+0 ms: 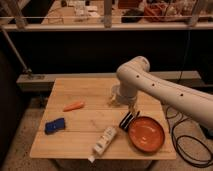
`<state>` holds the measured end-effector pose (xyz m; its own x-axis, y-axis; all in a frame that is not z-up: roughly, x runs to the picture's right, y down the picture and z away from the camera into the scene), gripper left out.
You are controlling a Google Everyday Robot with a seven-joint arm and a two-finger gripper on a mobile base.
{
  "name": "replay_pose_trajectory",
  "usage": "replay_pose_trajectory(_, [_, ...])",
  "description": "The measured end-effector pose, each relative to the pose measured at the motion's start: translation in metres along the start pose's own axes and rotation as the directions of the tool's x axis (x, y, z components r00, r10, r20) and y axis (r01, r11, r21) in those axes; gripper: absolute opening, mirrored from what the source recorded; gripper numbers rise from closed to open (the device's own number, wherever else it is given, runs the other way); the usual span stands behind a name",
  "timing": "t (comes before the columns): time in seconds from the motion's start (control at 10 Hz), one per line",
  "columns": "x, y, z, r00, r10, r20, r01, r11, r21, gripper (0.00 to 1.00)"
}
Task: Move the arm in a circular motion
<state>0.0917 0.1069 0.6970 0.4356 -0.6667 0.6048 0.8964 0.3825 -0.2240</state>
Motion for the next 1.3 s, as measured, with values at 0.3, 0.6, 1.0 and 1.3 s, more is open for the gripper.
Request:
replay_pose_trajectory(0.3, [-0.019, -0.015, -0.004, 0.999, -0.052, 0.007, 0.052, 0.999, 0.015, 0.8])
replay_pose_trajectory(0.6, [-0.03, -0.045, -0.009, 0.992, -0.124, 0.005, 0.124, 0.992, 0.038, 0.8])
replay_pose_trajectory(1.0, [-0.036, -0.082, -0.012, 0.979, -0.206, -0.013, 0.206, 0.977, 0.051, 0.8])
replay_pose_trajectory(1.3, [-0.023, -0.108, -0.001, 0.97, -0.243, -0.028, 0.244, 0.97, 0.024, 0.8])
